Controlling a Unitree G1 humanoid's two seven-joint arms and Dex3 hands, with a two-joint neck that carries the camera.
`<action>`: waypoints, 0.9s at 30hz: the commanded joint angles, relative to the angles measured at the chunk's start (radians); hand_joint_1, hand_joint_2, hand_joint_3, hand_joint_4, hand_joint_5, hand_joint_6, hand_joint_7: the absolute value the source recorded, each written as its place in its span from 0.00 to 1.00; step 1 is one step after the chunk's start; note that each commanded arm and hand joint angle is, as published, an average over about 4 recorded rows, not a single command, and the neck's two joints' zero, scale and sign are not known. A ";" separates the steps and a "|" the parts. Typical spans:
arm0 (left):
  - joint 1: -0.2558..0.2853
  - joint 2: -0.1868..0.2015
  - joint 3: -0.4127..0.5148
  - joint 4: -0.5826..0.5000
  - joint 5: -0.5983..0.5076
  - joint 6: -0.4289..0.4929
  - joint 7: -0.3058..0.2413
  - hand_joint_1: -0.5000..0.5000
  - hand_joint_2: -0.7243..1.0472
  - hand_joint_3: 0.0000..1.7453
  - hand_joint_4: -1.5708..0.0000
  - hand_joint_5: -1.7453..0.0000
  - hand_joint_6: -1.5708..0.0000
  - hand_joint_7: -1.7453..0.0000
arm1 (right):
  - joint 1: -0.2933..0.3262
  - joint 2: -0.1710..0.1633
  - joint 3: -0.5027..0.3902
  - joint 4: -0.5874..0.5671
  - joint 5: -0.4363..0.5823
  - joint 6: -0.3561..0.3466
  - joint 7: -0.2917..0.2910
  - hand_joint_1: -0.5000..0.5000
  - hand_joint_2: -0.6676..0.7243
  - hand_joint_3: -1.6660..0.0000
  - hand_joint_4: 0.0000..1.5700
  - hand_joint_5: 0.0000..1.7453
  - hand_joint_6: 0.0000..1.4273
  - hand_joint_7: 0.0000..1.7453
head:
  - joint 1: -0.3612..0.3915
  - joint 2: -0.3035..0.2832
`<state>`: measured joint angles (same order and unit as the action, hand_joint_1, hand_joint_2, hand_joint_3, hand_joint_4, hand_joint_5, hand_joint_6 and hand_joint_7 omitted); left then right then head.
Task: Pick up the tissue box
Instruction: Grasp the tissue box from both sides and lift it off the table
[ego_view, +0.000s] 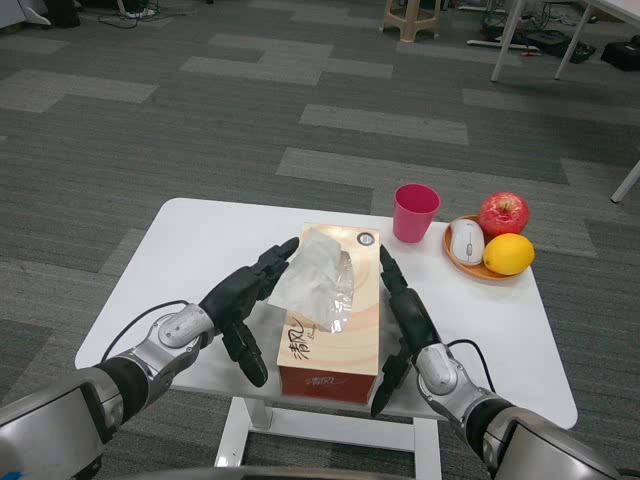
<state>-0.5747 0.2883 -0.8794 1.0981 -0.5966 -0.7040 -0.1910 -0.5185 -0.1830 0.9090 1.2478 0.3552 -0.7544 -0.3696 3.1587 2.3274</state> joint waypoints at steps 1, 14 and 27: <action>-0.010 -0.008 -0.010 -0.015 -0.021 -0.046 0.010 1.00 0.15 0.00 1.00 1.00 1.00 1.00 | -0.026 0.008 0.005 -0.033 -0.004 -0.004 0.006 0.04 1.00 1.00 0.00 0.00 0.00 0.00 | 0.002 0.001; -0.006 -0.012 -0.031 -0.014 -0.083 -0.133 0.110 1.00 0.15 0.00 1.00 1.00 1.00 1.00 | -0.026 0.014 -0.004 -0.055 -0.004 -0.008 -0.016 0.04 1.00 1.00 0.00 0.00 0.00 0.00 | 0.009 0.003; -0.012 -0.009 -0.092 -0.015 -0.134 -0.134 0.127 1.00 0.15 0.00 1.00 1.00 1.00 1.00 | -0.026 0.016 -0.005 -0.044 -0.004 -0.010 -0.040 0.04 1.00 1.00 0.00 0.00 0.00 0.00 | 0.009 0.002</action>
<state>-0.5785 0.2795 -0.9596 1.0909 -0.7305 -0.8306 -0.0643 -0.5227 -0.1651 0.9083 1.1981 0.3493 -0.7549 -0.4013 3.1682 2.3294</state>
